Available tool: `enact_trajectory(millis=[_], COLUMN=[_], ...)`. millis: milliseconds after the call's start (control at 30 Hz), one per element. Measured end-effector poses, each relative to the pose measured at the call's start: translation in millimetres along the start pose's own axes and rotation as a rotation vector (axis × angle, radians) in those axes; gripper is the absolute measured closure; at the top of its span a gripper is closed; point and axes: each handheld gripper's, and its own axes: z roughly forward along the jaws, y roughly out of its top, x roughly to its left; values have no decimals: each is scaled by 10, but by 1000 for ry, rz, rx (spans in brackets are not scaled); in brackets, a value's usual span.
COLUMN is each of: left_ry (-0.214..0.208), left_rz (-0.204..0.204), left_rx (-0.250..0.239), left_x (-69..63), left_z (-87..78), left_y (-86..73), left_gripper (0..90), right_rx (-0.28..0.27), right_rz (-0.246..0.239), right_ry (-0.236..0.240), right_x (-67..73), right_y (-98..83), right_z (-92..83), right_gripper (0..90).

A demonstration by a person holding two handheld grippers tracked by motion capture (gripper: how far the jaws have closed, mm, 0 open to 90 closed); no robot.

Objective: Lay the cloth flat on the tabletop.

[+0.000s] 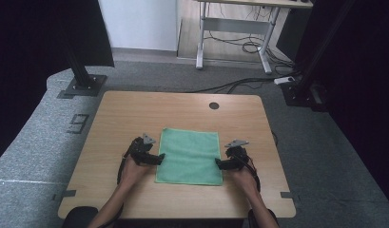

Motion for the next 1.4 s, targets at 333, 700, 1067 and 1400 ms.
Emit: enact_trajectory(millis=[333, 700, 1067, 1400], left_ry=[-14, -21, -102, -114], left_rz=[-38, -17, 30, 74], left_rx=[15, -12, -34, -42], left_x=[210, 155, 13, -71], left_z=[75, 14, -319, -640], left_y=[44, 62, 34, -111], left_gripper=[10, 29, 14, 0], right_rx=[-10, -9, -33, -53], right_rz=[26, 3, -12, -42], right_ry=[8, 10, 43, 59], right_x=[-48, -30, 2, 20], right_y=[183, 199, 178, 105], right_z=[200, 181, -26, -337], right_gripper=[144, 161, 138, 22])
